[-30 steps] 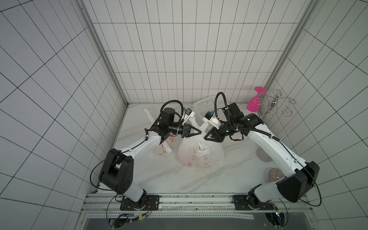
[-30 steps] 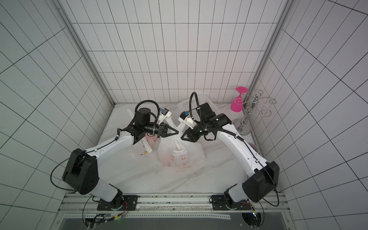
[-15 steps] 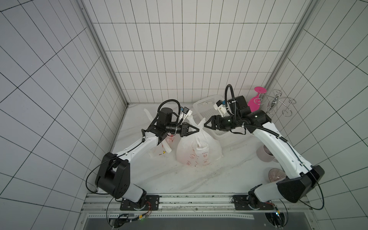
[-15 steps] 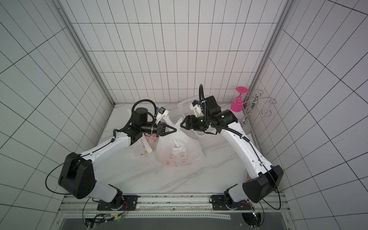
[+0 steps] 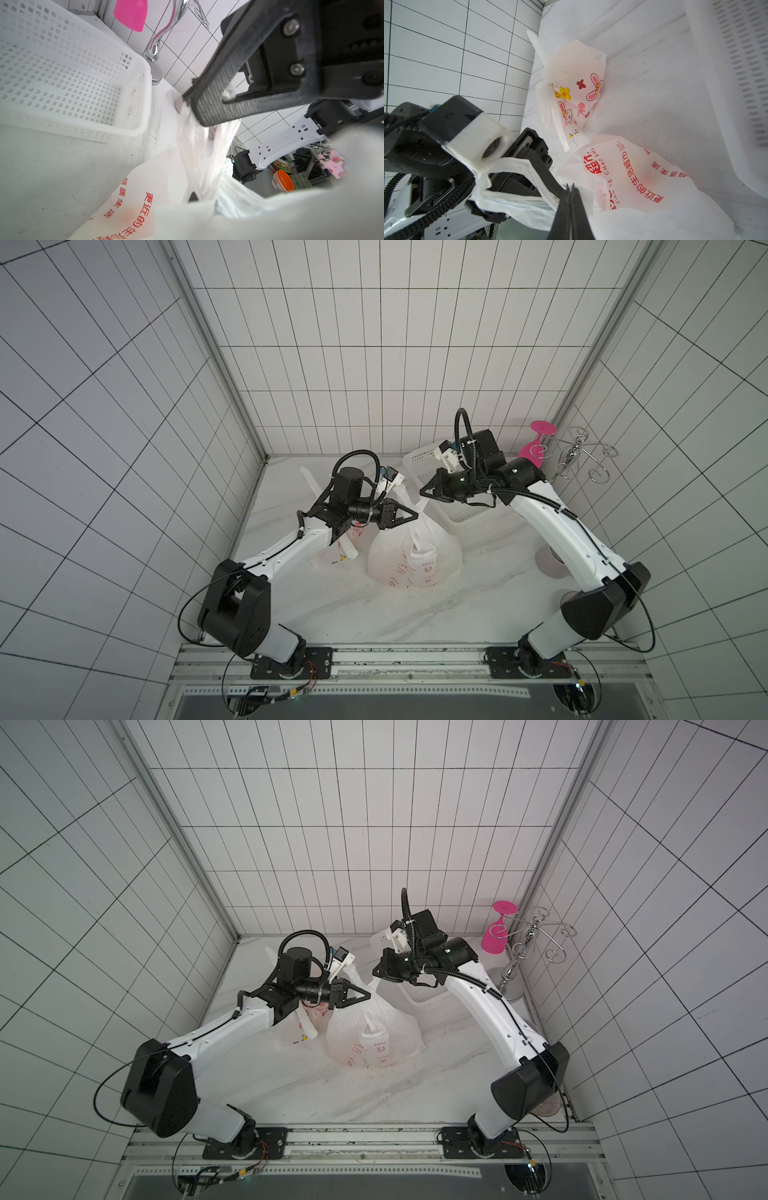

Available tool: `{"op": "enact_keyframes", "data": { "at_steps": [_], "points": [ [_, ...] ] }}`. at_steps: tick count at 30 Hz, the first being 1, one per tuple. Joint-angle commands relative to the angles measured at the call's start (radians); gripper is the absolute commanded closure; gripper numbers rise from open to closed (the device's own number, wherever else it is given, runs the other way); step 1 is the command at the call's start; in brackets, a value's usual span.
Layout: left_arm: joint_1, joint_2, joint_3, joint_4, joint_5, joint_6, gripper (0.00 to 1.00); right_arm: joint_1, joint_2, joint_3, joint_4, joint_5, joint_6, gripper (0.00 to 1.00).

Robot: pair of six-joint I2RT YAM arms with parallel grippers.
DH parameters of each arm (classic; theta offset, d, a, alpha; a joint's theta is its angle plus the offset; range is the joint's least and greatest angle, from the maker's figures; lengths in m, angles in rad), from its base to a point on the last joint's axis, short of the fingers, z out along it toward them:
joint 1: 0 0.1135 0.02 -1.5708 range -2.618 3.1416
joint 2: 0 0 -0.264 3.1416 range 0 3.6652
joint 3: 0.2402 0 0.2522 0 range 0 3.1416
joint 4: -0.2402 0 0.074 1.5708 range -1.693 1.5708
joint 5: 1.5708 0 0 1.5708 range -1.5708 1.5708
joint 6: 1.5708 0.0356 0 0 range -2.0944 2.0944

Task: Place the peach into a plastic bag & tie a knot
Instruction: Cross the plastic bag at the center of the board.

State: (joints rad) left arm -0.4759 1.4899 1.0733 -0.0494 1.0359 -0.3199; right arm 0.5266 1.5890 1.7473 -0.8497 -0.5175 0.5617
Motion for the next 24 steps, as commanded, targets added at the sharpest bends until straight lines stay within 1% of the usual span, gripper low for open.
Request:
{"op": "enact_keyframes", "data": {
  "at_steps": [1, 4, 7, 11, 15, 18, 19, 20, 22, 24],
  "points": [
    [0.001, -0.02, -0.02, 0.042, -0.014, 0.006, 0.78, 0.012, -0.005, 0.087, 0.055, -0.056, 0.022, 1.0],
    [0.002, -0.025, -0.027, 0.054, -0.03, 0.008, 0.63, 0.012, -0.006, 0.077, 0.092, -0.094, 0.038, 1.0],
    [0.009, -0.032, -0.029, 0.065, -0.037, 0.014, 0.53, 0.013, -0.002, 0.078, 0.112, -0.139, 0.054, 1.0],
    [0.022, -0.039, -0.035, 0.13, -0.019, -0.023, 0.5, 0.015, 0.007, 0.077, 0.148, -0.182, 0.068, 1.0],
    [0.022, -0.026, -0.04, 0.187, 0.007, -0.065, 0.51, 0.015, 0.01, 0.064, 0.164, -0.2, 0.073, 1.0],
    [0.022, -0.016, -0.052, 0.239, 0.026, -0.103, 0.55, 0.015, 0.011, 0.058, 0.168, -0.206, 0.075, 1.0],
    [0.023, -0.012, -0.057, 0.257, 0.036, -0.116, 0.59, 0.014, 0.012, 0.055, 0.169, -0.21, 0.076, 1.0],
    [0.022, -0.01, -0.06, 0.272, 0.042, -0.128, 0.64, 0.014, 0.012, 0.053, 0.169, -0.21, 0.076, 1.0],
    [0.026, -0.003, -0.06, 0.28, 0.05, -0.144, 0.78, 0.008, 0.004, 0.05, 0.162, -0.2, 0.065, 1.0],
    [0.037, 0.004, -0.059, 0.278, 0.061, -0.154, 0.92, -0.013, -0.017, 0.05, 0.133, -0.165, 0.033, 1.0]
  ]
}}
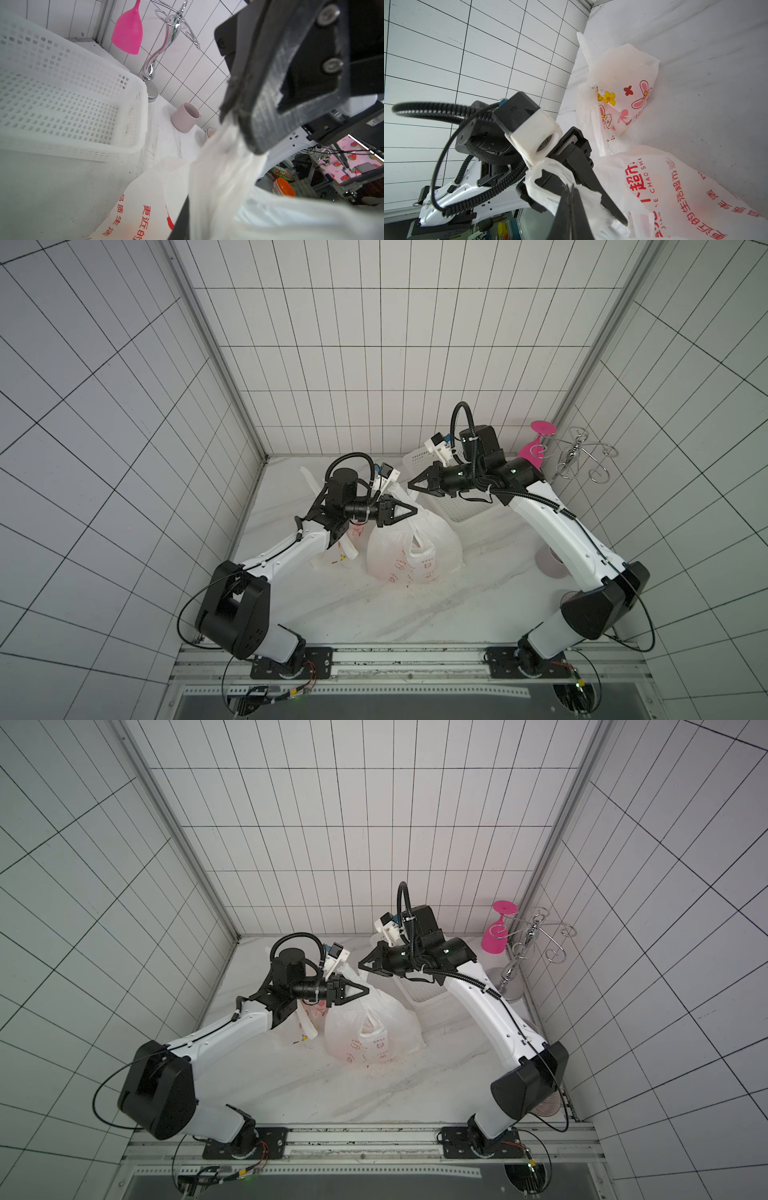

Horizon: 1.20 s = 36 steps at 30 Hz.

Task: Place the peach into a plastic bag & tie a knot
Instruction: Cross the plastic bag at the center of the board.

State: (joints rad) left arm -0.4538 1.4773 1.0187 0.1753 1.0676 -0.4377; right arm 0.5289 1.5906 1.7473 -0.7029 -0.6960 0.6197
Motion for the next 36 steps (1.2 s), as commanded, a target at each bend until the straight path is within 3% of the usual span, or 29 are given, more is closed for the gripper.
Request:
{"op": "enact_keyframes", "data": {
  "at_steps": [1, 5, 11, 22, 26, 30, 36],
  "points": [
    [0.024, 0.017, -0.008, 0.053, 0.031, -0.044, 0.95, -0.032, -0.034, 0.045, -0.023, 0.023, -0.037, 1.0],
    [0.05, 0.017, -0.022, 0.026, 0.028, -0.039, 1.0, -0.066, -0.078, 0.017, -0.063, 0.041, -0.078, 1.0],
    [0.065, 0.006, -0.016, -0.033, -0.013, -0.046, 1.0, -0.002, -0.139, -0.049, -0.09, 0.05, -0.148, 1.0],
    [0.079, -0.012, -0.043, -0.083, -0.017, -0.036, 0.97, 0.054, -0.214, -0.187, -0.102, -0.015, -0.206, 1.0],
    [0.083, -0.008, -0.045, -0.101, -0.017, -0.028, 0.9, 0.079, -0.224, -0.217, -0.042, -0.103, -0.183, 1.0],
    [0.101, -0.011, -0.048, -0.11, -0.011, -0.03, 0.89, 0.092, -0.236, -0.258, -0.041, -0.111, -0.194, 1.0],
    [0.102, -0.017, -0.054, -0.036, 0.021, -0.078, 1.0, 0.098, -0.218, -0.269, -0.042, -0.078, -0.195, 1.0]
  ]
}}
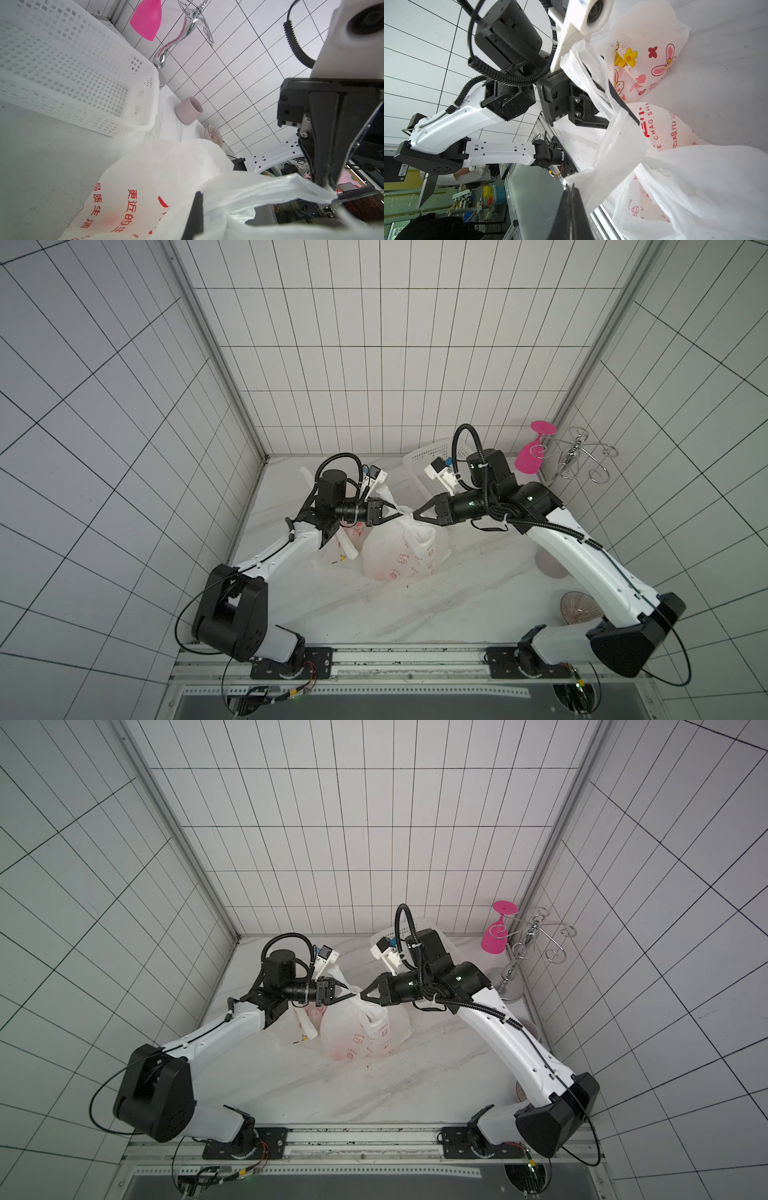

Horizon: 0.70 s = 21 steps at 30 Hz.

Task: Place the peach into a plastic bag & tie a knot
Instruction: Cross the plastic bag at the center of the board.

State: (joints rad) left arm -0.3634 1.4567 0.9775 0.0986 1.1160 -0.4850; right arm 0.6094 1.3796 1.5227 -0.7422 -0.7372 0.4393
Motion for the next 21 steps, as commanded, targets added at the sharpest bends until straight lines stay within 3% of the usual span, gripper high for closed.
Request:
{"op": "enact_keyframes", "data": {
  "at_steps": [1, 5, 12, 18, 21],
  "points": [
    [0.012, 0.002, -0.016, 0.053, -0.025, -0.039, 1.0, 0.02, -0.003, -0.045, -0.002, -0.016, -0.018, 1.0],
    [0.012, -0.008, -0.023, 0.081, -0.015, -0.061, 1.0, 0.053, 0.015, -0.05, 0.003, 0.027, -0.048, 1.0],
    [0.012, -0.016, -0.029, 0.136, 0.007, -0.099, 0.98, 0.095, 0.036, -0.19, -0.008, 0.172, -0.241, 1.0],
    [0.008, -0.009, -0.065, 0.158, 0.03, -0.087, 0.93, 0.075, 0.049, -0.243, 0.119, 0.127, -0.228, 1.0],
    [0.003, -0.006, -0.08, 0.159, 0.039, -0.075, 0.83, 0.048, 0.058, -0.247, 0.142, 0.094, -0.22, 1.0]
  ]
}}
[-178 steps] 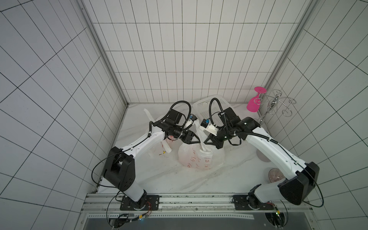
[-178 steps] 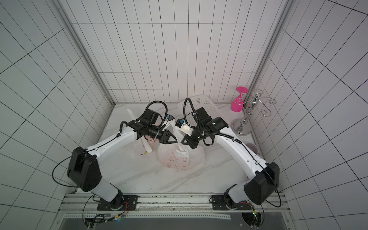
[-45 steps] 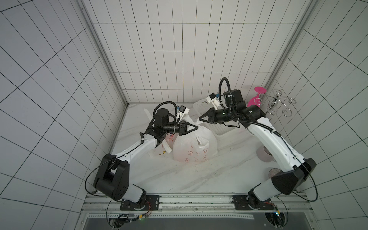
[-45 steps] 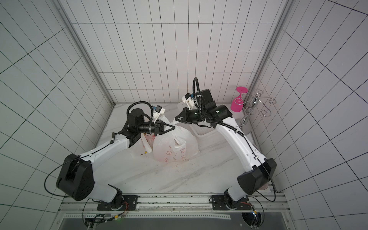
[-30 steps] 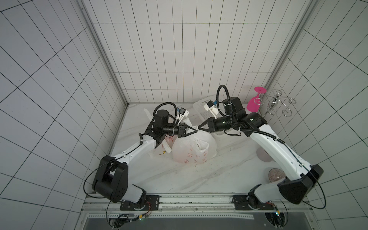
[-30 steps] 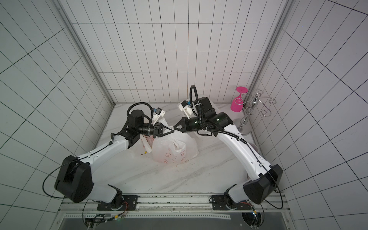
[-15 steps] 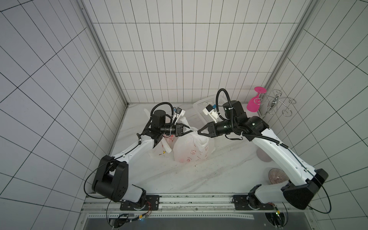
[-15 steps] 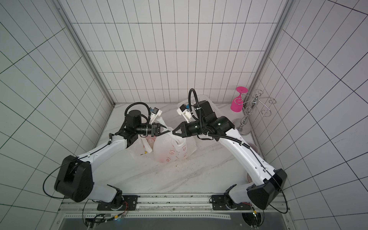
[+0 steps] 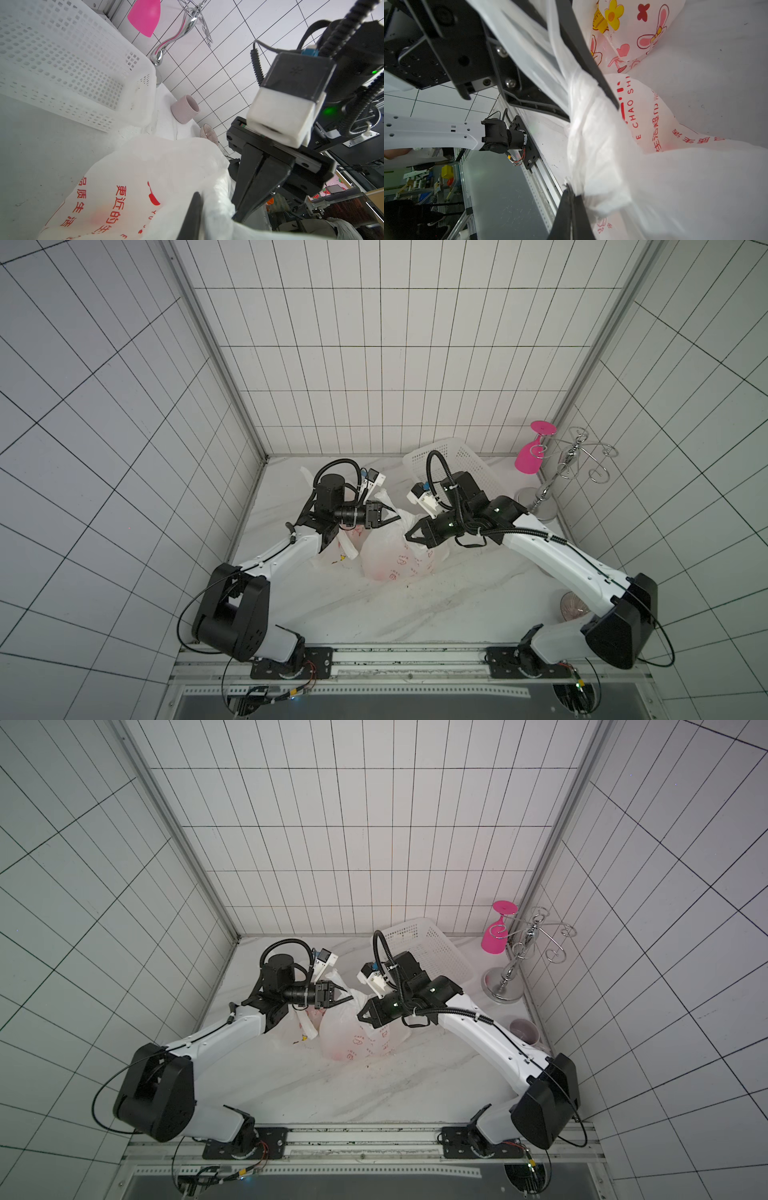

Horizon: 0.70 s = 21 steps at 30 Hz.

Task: Place the peach into a plastic bag & tie a knot
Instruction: Cross the plastic bag at the center of the board.

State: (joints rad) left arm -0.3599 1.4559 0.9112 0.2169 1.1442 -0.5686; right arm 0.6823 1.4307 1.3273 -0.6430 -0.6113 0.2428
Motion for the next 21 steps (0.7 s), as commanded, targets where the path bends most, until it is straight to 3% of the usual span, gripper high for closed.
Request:
{"op": "enact_keyframes", "data": {
  "at_steps": [1, 7, 12, 16, 21],
  "points": [
    [-0.001, -0.006, -0.018, 0.037, 0.016, 0.014, 0.78, -0.034, 0.012, -0.056, 0.043, -0.042, -0.024, 1.0],
    [0.003, -0.046, -0.064, 0.029, 0.023, 0.051, 0.56, -0.072, 0.019, -0.072, 0.056, -0.101, -0.034, 1.0],
    [-0.009, -0.028, -0.053, 0.086, 0.029, -0.002, 0.49, -0.068, 0.022, -0.089, 0.087, -0.152, -0.027, 1.0],
    [-0.028, 0.006, -0.028, 0.088, 0.032, -0.005, 0.54, -0.058, 0.026, -0.103, 0.093, -0.162, -0.03, 1.0],
    [-0.033, 0.038, -0.011, 0.088, 0.047, -0.003, 0.76, -0.043, 0.036, -0.112, 0.109, -0.16, -0.013, 1.0]
  ]
}}
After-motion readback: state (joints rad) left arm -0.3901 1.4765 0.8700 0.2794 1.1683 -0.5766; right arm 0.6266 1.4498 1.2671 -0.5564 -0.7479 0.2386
